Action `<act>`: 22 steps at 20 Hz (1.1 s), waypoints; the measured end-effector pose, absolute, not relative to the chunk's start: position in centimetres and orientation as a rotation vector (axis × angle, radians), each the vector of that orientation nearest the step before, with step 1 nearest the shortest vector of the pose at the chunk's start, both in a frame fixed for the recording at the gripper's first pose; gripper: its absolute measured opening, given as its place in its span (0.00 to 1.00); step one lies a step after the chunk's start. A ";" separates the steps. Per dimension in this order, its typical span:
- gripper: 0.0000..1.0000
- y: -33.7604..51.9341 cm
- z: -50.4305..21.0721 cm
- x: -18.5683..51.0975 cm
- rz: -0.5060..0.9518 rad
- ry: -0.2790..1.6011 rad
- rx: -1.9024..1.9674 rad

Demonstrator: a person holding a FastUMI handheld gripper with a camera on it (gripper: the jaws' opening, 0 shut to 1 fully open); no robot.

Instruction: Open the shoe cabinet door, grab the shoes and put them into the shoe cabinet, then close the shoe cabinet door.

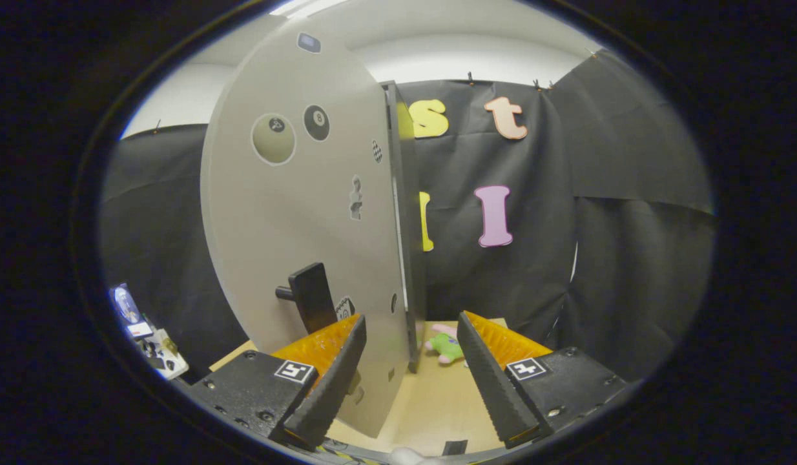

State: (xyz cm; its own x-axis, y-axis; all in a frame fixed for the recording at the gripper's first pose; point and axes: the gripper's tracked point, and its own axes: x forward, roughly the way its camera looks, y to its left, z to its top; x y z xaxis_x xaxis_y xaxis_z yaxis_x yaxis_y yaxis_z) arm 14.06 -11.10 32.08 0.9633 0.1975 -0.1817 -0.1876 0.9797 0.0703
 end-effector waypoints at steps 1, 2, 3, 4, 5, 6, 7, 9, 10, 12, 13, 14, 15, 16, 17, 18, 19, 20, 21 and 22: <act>0.94 -10.4 32.2 14.0 0.181 0.188 0.048; 0.93 -9.7 32.2 13.9 0.168 0.185 0.045; 0.94 -8.9 32.1 14.0 0.156 0.183 0.046; 0.94 -8.0 32.1 14.0 0.148 0.184 0.051; 0.94 -7.2 31.9 13.9 0.140 0.188 0.061; 0.94 -6.4 31.8 14.0 0.130 0.190 0.075; 0.94 -5.6 31.8 14.0 0.122 0.191 0.084; 0.94 -4.1 31.6 14.2 0.107 0.200 0.087; 0.94 -3.4 31.6 14.4 0.099 0.199 0.086; 0.94 -2.0 31.6 14.5 0.089 0.202 0.071; 0.94 -1.1 31.5 14.7 0.089 0.202 0.067; 0.94 -0.3 31.5 14.9 0.090 0.203 0.061; 0.94 0.5 31.3 15.2 0.090 0.207 0.057; 0.94 1.2 31.3 15.5 0.091 0.207 0.059; 0.94 2.1 31.3 15.9 0.097 0.211 0.059; 0.94 3.1 31.2 16.4 0.106 0.211 0.058; 0.94 4.1 31.1 16.9 0.114 0.213 0.054; 0.94 5.1 30.8 17.5 0.119 0.220 0.049; 0.94 6.1 30.5 18.3 0.127 0.223 0.041; 0.94 7.3 30.4 19.0 0.142 0.227 0.038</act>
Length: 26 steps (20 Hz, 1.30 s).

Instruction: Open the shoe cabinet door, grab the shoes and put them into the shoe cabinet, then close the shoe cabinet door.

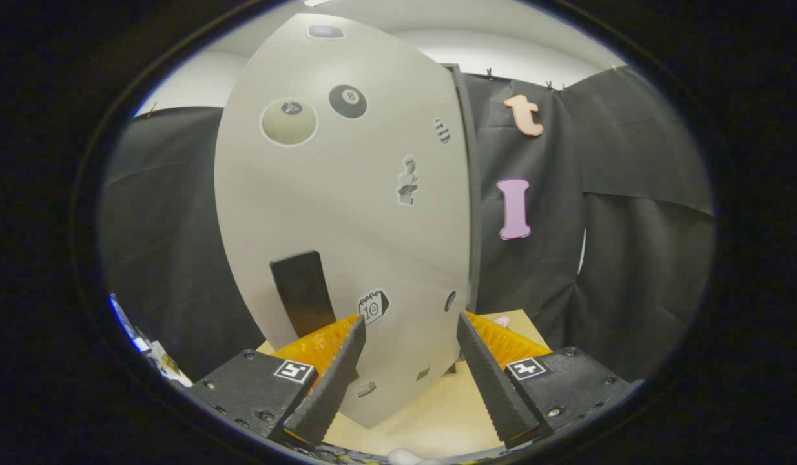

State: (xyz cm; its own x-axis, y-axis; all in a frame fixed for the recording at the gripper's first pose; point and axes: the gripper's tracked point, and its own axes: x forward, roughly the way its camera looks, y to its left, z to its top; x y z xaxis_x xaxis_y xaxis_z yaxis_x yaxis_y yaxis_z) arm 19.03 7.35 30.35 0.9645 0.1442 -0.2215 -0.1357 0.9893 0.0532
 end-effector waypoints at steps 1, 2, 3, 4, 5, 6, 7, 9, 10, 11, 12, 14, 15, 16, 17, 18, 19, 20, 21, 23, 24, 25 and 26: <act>0.94 8.5 30.1 19.8 0.156 0.223 0.038; 0.94 9.6 30.0 20.4 0.164 0.219 0.047; 0.95 10.5 30.0 20.8 0.164 0.214 0.055; 0.95 11.5 30.0 21.1 0.173 0.209 0.055; 0.95 12.4 30.0 21.5 0.182 0.211 0.050; 0.95 13.2 30.1 21.6 0.191 0.205 0.044; 0.96 13.8 30.2 21.5 0.196 0.199 0.034; 0.96 14.4 30.3 21.2 0.196 0.189 0.011; 0.96 14.7 30.3 21.0 0.196 0.186 0.009; 0.96 15.0 30.1 20.8 0.198 0.187 0.008; 0.96 15.0 29.9 20.6 0.198 0.192 0.007; 0.96 14.6 30.0 19.9 0.195 0.190 0.008; 0.96 14.6 30.1 19.2 0.193 0.186 0.010; 0.96 14.5 30.3 18.6 0.188 0.178 0.019; 0.96 14.5 30.4 17.8 0.190 0.175 0.026; 0.96 14.4 30.6 16.9 0.190 0.173 0.032; 0.96 14.0 30.7 16.0 0.185 0.169 0.034; 0.96 13.6 31.0 15.2 0.177 0.167 0.032; 0.97 12.9 31.2 14.3 0.166 0.166 0.031; 0.97 11.6 31.7 12.7 0.145 0.153 0.022; 0.97 10.6 31.9 11.9 0.121 0.147 0.014; 0.97 9.5 32.0 11.1 0.098 0.143 0.009; 0.97 8.8 32.2 10.4 0.080 0.138 0.016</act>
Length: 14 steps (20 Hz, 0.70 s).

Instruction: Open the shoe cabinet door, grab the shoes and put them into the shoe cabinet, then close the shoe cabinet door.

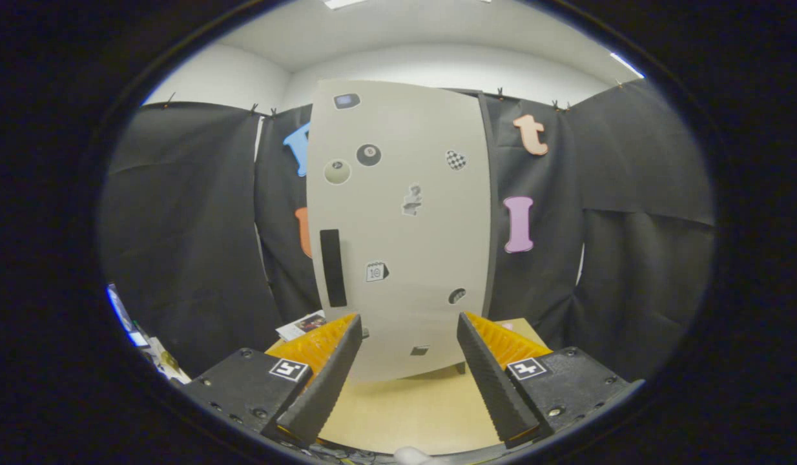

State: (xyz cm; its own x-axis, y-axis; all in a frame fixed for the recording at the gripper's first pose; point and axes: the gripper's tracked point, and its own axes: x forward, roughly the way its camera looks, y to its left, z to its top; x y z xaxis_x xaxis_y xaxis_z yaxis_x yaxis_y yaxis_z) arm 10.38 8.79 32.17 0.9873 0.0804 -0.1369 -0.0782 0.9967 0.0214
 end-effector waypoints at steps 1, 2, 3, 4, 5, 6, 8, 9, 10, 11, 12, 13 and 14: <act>0.97 8.3 32.4 9.6 0.064 0.132 0.028; 0.97 7.7 32.7 8.8 0.042 0.120 0.038; 0.97 7.1 33.1 8.2 0.023 0.108 0.035; 0.97 6.7 33.3 7.6 0.010 0.101 0.028; 0.97 6.4 33.2 6.9 0.000 0.099 0.024; 0.97 6.4 33.2 6.2 -0.003 0.096 0.025; 0.97 6.5 33.2 5.1 -0.002 0.087 0.019; 0.97 6.4 33.3 4.7 -0.003 0.076 0.011; 0.97 6.5 33.3 4.3 0.006 0.071 0.001; 0.97 6.7 33.0 3.9 0.013 0.071 -0.006; 0.97 6.7 32.8 3.6 0.019 0.076 -0.014; 0.98 6.7 32.7 3.4 0.020 0.079 -0.013; 0.98 6.8 32.7 3.2 0.026 0.081 -0.007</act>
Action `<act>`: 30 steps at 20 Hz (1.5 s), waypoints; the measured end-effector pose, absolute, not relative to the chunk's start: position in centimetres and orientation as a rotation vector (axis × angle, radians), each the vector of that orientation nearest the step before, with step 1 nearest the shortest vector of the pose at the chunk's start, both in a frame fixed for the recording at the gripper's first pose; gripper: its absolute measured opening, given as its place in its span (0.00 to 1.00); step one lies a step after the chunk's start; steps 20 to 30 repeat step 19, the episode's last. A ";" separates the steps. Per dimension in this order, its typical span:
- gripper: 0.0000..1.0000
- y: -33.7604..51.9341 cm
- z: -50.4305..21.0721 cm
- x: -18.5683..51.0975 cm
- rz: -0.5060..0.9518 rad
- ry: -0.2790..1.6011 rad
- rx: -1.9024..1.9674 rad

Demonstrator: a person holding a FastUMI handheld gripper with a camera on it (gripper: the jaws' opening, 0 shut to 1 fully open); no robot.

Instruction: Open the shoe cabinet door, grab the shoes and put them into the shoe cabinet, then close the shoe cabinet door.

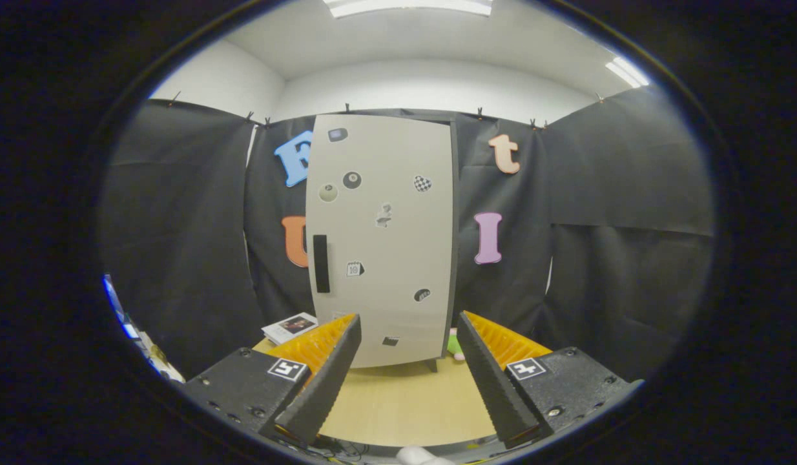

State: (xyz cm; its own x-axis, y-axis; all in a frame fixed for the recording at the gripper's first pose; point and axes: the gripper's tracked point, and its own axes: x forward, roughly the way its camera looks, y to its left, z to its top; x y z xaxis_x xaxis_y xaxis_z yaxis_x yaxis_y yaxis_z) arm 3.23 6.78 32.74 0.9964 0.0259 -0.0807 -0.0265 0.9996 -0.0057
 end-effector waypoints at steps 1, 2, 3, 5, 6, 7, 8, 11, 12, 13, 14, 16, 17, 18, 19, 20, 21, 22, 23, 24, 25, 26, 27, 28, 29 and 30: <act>0.98 7.0 32.9 3.1 0.032 0.079 0.001; 0.98 7.0 33.1 3.0 0.030 0.075 0.005; 0.97 6.8 33.1 2.9 0.024 0.073 0.006; 0.97 7.0 33.0 2.7 0.028 0.077 0.005; 0.97 7.0 33.0 2.7 0.030 0.074 0.006; 0.97 6.9 33.0 2.7 0.027 0.077 0.005; 0.97 6.8 32.8 2.8 0.025 0.079 0.005; 0.98 6.8 32.8 2.7 0.023 0.080 0.010; 0.98 6.7 32.7 2.7 0.018 0.079 0.010; 0.97 6.6 32.7 2.6 0.015 0.080 0.009; 0.97 6.5 32.6 2.6 0.014 0.083 0.011; 0.97 6.6 32.5 2.6 0.013 0.087 0.016; 0.97 6.5 32.4 2.6 0.010 0.088 0.015; 0.98 6.6 32.5 2.5 0.011 0.089 0.015; 0.97 6.6 32.5 2.3 0.013 0.087 0.016; 0.97 6.6 32.5 2.3 0.013 0.087 0.016; 0.97 6.6 32.5 2.3 0.013 0.087 0.016; 0.97 6.6 32.5 2.3 0.013 0.087 0.016; 0.97 6.6 32.5 2.3 0.013 0.087 0.016; 0.97 6.6 32.5 2.3 0.013 0.087 0.016; 0.97 6.6 32.5 2.3 0.013 0.087 0.016; 0.97 6.6 32.5 2.3 0.013 0.087 0.016; 0.97 6.6 32.5 2.3 0.013 0.087 0.016; 0.97 6.6 32.5 2.3 0.013 0.087 0.016; 0.97 6.6 32.5 2.3 0.013 0.087 0.016; 0.97 6.6 32.5 2.3 0.013 0.087 0.016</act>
